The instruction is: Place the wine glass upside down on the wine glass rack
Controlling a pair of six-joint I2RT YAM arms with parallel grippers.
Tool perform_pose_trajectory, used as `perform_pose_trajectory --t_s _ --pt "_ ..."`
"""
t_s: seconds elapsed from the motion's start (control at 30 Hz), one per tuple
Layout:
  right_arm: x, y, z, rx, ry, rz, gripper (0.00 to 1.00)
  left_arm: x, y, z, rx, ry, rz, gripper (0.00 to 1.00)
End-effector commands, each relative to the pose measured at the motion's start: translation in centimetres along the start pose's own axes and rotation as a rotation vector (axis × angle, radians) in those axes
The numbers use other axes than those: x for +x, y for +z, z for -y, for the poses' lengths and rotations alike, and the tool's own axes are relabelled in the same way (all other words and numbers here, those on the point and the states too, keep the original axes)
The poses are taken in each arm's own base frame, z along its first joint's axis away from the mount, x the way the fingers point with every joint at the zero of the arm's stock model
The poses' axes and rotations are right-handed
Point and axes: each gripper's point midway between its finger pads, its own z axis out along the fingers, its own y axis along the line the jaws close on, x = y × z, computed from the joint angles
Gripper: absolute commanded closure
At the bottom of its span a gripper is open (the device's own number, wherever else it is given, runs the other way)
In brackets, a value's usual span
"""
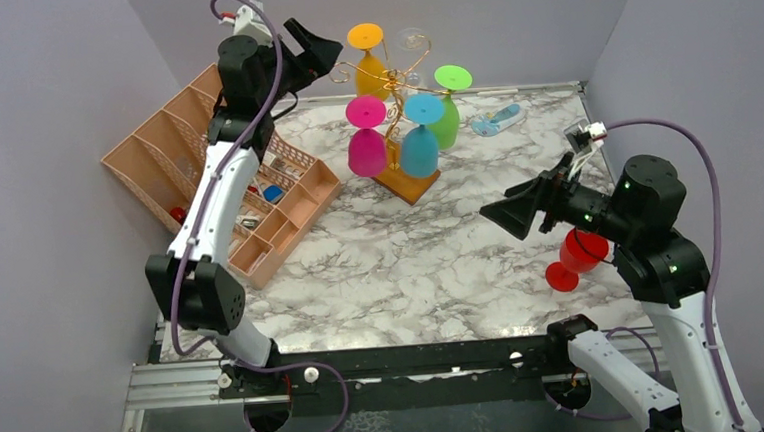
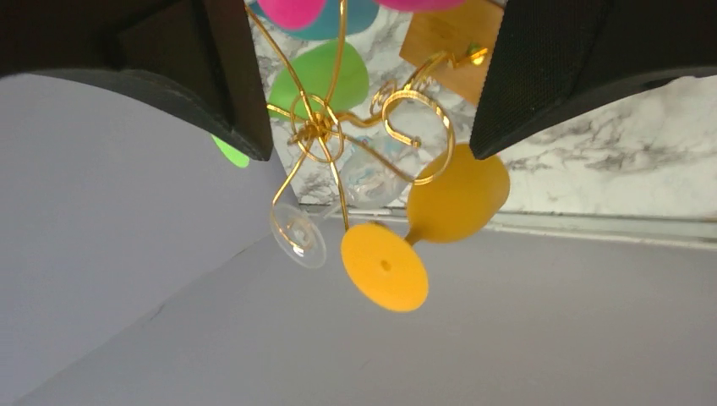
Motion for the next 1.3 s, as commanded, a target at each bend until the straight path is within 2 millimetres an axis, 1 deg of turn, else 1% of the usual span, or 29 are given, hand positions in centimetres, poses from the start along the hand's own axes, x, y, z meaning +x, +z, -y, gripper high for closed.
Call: perform_pose_trajectory --t_s 0.0,0.07,0.17,0.2,0.3,0.37,0.4,0.47,0.5,0.57,0.6,0.63,0.73,0.8,0.83,0.9,1.03,1.13,1.27 --pt "0.0 -0.9 2.1 0.148 -0.001 0.028 0.0 -1.1 -6.0 -0.7 -0.101 0.224 0.056 0.01" --pt "0.7 -1.0 3.5 0.215 0.028 0.016 0.0 -0.3 -8.6 -1.7 -0.152 0.278 0.063 0.01" --pt "1.6 -1.5 6.6 0.394 0.127 0.021 0.0 1.3 -12.6 -3.8 -0.228 0.335 0.075 0.01" --pt "2.0 -1.6 7.6 0.45 0.163 0.024 0.0 1.9 -13.8 -4.1 -0.234 0.355 0.076 0.01" --pt "3.6 -2.2 9.8 0.586 0.288 0.024 0.0 3.5 -16.6 -4.6 -0.239 0.404 0.06 0.01" --pt "4.6 -2.7 10.5 0.633 0.33 0.011 0.0 4.9 -18.2 -5.1 -0.247 0.409 0.028 0.01" --pt "5.0 -3.0 11.0 0.67 0.356 0.014 0.02 5.8 -18.7 -5.2 -0.239 0.398 0.015 0.01" --pt "5.8 -4.3 12.3 0.781 0.408 0.036 0.08 8.0 -19.5 -5.4 -0.208 0.374 -0.028 0.01" --pt "6.1 -4.8 13.0 0.831 0.42 0.046 0.16 9.1 -19.7 -5.6 -0.195 0.357 -0.052 0.01" --pt "6.7 -6.2 14.7 0.963 0.444 0.065 0.45 11.3 -20.2 -6.3 -0.188 0.318 -0.093 0.01" --pt "7.0 -6.9 15.4 1.024 0.448 0.062 0.55 12.4 -20.4 -6.7 -0.182 0.311 -0.112 0.01" --pt "7.3 -7.5 16.2 1.09 0.445 0.045 0.61 13.3 -20.5 -7.2 -0.173 0.319 -0.122 0.01" --pt "8.7 -9.3 18.7 1.294 0.424 -0.016 0.62 15.3 -20.9 -8.7 -0.176 0.373 -0.137 0.01" --pt "9.2 -10.6 19.7 1.399 0.415 -0.028 0.61 16.2 -21.2 -9.7 -0.2 0.411 -0.148 0.01" --pt "9.3 -10.9 19.9 1.426 0.419 -0.033 0.6 16.5 -21.3 -10.1 -0.212 0.424 -0.153 0.01" --pt "9.7 -11.2 20.0 1.459 0.434 -0.045 0.59 16.8 -21.6 -10.6 -0.233 0.449 -0.166 0.01" --pt "10.4 -11.7 20.4 1.51 0.452 -0.045 0.58 16.5 -22.1 -10.7 -0.27 0.508 -0.168 0.01" --pt "10.4 -11.5 20.8 1.516 0.446 -0.032 0.58 16.6 -22.3 -10.8 -0.275 0.515 -0.169 0.01" --pt "10.4 -11.2 21.5 1.526 0.425 -0.021 0.58 17.2 -22.3 -10.4 -0.247 0.514 -0.181 0.01"
